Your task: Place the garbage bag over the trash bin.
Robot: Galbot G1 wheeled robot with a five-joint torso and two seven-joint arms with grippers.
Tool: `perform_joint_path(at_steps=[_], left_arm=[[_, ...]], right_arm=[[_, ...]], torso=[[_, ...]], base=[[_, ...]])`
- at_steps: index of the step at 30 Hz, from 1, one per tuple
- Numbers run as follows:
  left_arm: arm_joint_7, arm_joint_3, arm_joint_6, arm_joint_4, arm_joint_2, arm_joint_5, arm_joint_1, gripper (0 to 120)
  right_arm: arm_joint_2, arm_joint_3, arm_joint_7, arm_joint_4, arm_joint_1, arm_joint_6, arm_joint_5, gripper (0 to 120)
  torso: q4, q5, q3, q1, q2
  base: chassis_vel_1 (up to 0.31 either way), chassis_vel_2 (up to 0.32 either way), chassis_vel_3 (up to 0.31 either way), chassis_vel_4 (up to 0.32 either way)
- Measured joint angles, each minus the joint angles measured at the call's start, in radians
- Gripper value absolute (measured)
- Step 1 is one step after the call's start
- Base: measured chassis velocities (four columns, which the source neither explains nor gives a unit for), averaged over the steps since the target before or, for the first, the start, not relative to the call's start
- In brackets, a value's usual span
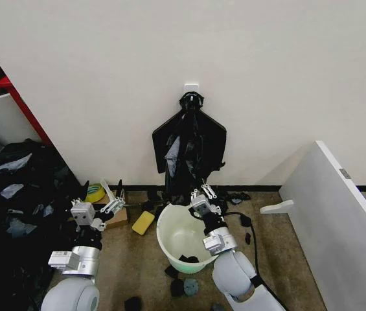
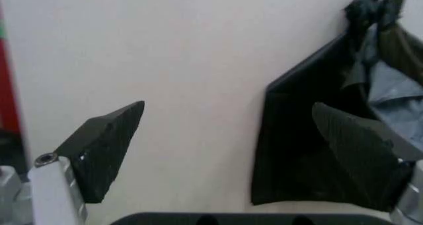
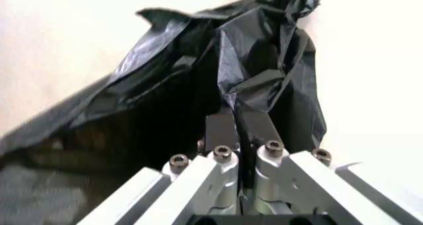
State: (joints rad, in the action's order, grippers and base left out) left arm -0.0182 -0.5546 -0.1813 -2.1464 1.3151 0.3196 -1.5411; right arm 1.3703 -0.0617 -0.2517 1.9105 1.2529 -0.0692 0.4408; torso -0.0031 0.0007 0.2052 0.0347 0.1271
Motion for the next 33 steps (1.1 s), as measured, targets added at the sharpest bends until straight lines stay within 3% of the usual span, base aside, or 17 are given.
perform_joint_path(at_steps=[5, 10, 15, 22, 33], left_arm=[[0.081, 0.050, 0.002, 0.038, -0.096, 0.154, 0.089, 100], [0.295, 0.126, -0.024, 0.159, -0.253, 0.242, 0.256, 100], [0.394, 0.195, -0.002, 0.268, -0.320, 0.278, 0.404, 100], [0.420, 0.255, 0.033, 0.337, -0.306, 0.294, 0.496, 97], [0.394, 0.291, 0.082, 0.340, -0.183, 0.286, 0.463, 78]], right_arm=[[-0.021, 0.020, 0.015, 0.037, 0.002, -0.003, -0.209, 0], [-0.036, 0.038, 0.043, 0.069, -0.002, -0.005, -0.423, 0], [-0.031, 0.037, 0.060, 0.069, -0.007, -0.011, -0.457, 0], [-0.020, 0.034, 0.065, 0.068, -0.005, -0.012, -0.448, 0], [-0.008, 0.033, 0.074, 0.071, 0.008, -0.016, -0.420, 0]], torso=[[-0.0002, 0.0000, 0.000, 0.000, 0.000], [-0.0003, -0.0001, 0.000, 0.000, 0.000], [-0.0002, -0.0002, 0.000, 0.000, 0.000], [-0.0002, 0.0000, 0.000, 0.000, 0.000], [-0.0001, 0.0000, 0.000, 0.000, 0.000]], base=[[0.000, 0.000, 0.000, 0.000], [0.000, 0.000, 0.000, 0.000], [0.000, 0.000, 0.000, 0.000], [0.000, 0.000, 0.000, 0.000], [0.000, 0.000, 0.000, 0.000]])
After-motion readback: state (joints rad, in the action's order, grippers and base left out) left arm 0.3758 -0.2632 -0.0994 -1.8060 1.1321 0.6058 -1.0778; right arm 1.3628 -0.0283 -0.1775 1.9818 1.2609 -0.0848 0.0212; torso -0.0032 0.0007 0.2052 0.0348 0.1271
